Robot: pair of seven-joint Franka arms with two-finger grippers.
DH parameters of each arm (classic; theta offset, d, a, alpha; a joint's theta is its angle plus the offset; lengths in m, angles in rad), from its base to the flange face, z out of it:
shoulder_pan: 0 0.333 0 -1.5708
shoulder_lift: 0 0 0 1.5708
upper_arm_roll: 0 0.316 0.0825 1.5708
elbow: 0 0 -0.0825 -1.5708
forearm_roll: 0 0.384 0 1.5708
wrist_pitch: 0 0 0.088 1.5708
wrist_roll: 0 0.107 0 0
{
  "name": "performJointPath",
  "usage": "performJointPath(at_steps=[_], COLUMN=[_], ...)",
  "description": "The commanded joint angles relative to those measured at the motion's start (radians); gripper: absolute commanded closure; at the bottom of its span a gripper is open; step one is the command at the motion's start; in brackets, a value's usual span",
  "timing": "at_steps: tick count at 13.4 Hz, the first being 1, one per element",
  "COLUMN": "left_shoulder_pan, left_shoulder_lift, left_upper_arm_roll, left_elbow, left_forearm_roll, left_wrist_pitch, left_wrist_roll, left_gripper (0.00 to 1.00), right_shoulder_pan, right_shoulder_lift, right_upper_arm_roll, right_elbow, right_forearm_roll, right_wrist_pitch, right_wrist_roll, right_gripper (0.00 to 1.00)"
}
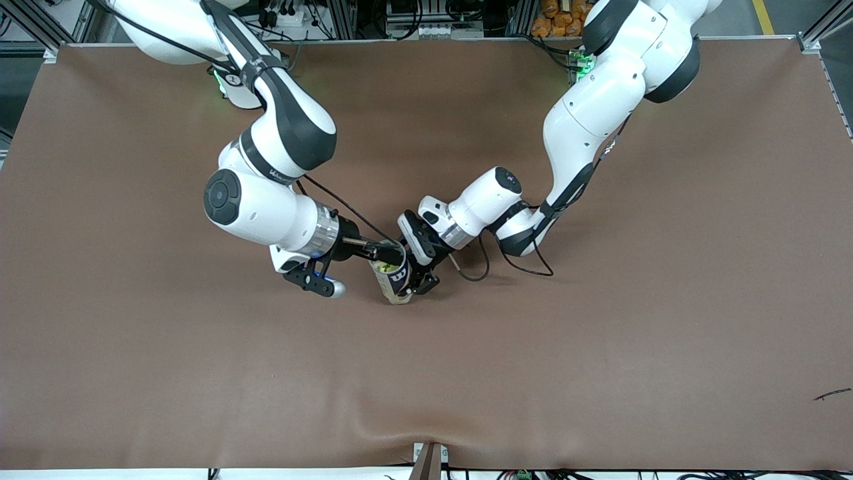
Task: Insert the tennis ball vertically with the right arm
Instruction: 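Release the ball into the tube and withdraw the right gripper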
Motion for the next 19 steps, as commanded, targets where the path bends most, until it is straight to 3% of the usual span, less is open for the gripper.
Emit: performJointPath(at_steps=[1,3,5,6,7,11,16,19], left_shoulder_pan=[-0.003,-0.003,-0.003,-0.003,-0.002,0.018,0.044,0.044], left_shoulder_lift=[0.006,0.006,0.006,0.006,0.006,0.006,0.006,0.006], left_upper_arm_roll=[0.000,0.000,0.000,0.000,0.000,0.000,0.000,0.000], left_elbow=[0.016,0.015,0.015,0.015,0.015,0.012,-0.020,-0.062], left_forearm_roll=[-0.005,-0.005,-0.002,-0.002,-0.007,0.002,0.006,0.006], left_wrist_pitch=[0.014,0.014,0.014,0.014,0.014,0.014,0.013,0.013], left_wrist_roll=[-0.001,-0.001,-0.001,-0.001,-0.001,0.005,0.005,0.001], left_gripper=[0.21,0.21,0.21,0.18,0.00,0.00,0.00,0.00], right_shoulder_pan=[-0.038,-0.088,-0.159,-0.194,-0.231,-0.340,-0.259,-0.245], right_shoulder_lift=[0.003,-0.007,-0.035,-0.064,-0.098,-0.291,-0.424,-0.487], right_upper_arm_roll=[-0.007,-0.007,-0.008,-0.008,-0.008,-0.028,-0.293,-0.401], right_elbow=[0.014,0.016,0.006,-0.006,-0.024,-0.182,-0.224,-0.218], right_forearm_roll=[-0.049,-0.123,-0.133,-0.134,-0.148,-0.183,-0.258,-0.265], right_wrist_pitch=[-0.031,-0.135,-0.207,-0.238,-0.267,-0.315,-0.407,-0.497], right_wrist_roll=[-0.015,-0.122,-0.236,-0.276,-0.309,-0.519,-0.719,-0.846], right_gripper=[0.00,0.00,0.00,0.00,0.00,0.00,0.00,0.00])
